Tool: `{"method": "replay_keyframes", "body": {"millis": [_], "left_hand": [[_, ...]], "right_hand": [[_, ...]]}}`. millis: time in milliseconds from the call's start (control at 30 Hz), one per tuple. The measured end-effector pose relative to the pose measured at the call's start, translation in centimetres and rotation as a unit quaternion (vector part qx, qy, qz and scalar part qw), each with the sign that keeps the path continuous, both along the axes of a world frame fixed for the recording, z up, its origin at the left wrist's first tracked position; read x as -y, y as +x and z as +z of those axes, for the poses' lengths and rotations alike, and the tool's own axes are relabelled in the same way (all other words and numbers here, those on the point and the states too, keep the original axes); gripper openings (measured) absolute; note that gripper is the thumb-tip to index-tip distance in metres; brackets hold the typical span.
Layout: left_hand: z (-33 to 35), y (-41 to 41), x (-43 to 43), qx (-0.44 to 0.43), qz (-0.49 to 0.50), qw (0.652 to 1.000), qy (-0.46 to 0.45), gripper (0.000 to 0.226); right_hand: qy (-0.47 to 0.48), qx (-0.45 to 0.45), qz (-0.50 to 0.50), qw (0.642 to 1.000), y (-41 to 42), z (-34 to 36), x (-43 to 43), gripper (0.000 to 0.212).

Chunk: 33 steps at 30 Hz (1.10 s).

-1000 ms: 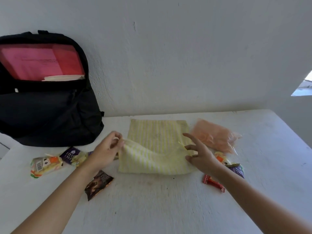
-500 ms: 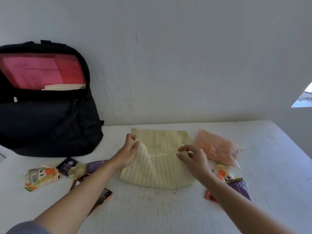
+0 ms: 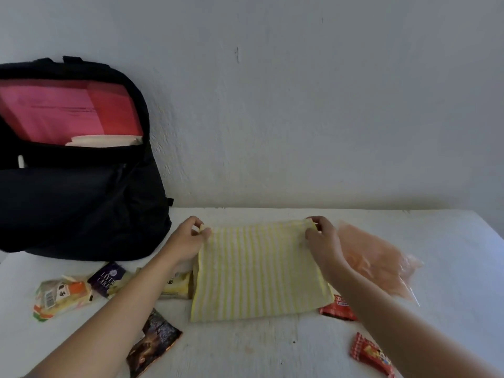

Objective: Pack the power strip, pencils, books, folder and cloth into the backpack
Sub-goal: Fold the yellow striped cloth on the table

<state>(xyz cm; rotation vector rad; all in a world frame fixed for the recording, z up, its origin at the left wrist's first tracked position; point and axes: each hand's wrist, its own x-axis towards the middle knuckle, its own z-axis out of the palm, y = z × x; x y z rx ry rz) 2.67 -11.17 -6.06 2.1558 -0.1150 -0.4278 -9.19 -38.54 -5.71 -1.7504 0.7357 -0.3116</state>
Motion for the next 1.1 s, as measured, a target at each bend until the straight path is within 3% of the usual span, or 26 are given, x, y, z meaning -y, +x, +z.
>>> {"method": "replay_keyframes", "body": {"millis": [133,300,400,500,633,800,900,1000,1100], "left_hand": [[-1.2,0.8,-0.1,0.057,-0.026,0.989,0.130,0.010],[-2.3,0.8,-0.3,0.137,-0.030,0.980,0.143,0.009],[-2.8,1.1,-0.5,0.171,-0.035,0.972,0.154,0.021],[-3.0,1.4,-0.7,0.194,-0.024,0.969,0.151,0.015],[-2.5,1.5,-1.0,0.213,-0.019,0.969,0.122,0.015],[-2.2,1.3,-1.6,0.220,0.004,0.971,0.091,0.005],[-2.5,1.7,-2.0,0.201,0.029,0.975,0.084,0.005],[-2.7,2.2,-1.7,0.198,0.015,0.974,0.105,0.007],[-3.1,2.9,-1.8,0.200,-0.014,0.971,0.129,0.027]], "right_hand": [[-0.090,-0.065,0.087,0.990,2.3,-0.9,0.5,0.020],[-0.349,-0.054,0.151,0.923,3.3,-2.5,0.8,0.044],[-0.415,-0.080,0.184,0.887,4.1,-2.4,1.2,0.048],[-0.411,-0.126,0.213,0.877,4.7,-2.8,1.8,0.041],[-0.402,-0.112,0.220,0.882,5.3,-2.6,2.3,0.038],[-0.287,-0.050,0.152,0.944,5.6,-2.1,2.3,0.027],[-0.239,-0.031,0.125,0.963,6.1,-2.2,2.4,0.020],[-0.274,-0.057,0.154,0.947,6.8,-2.5,2.4,0.018],[-0.340,-0.083,0.210,0.913,7.1,-2.6,2.0,0.031]]}}
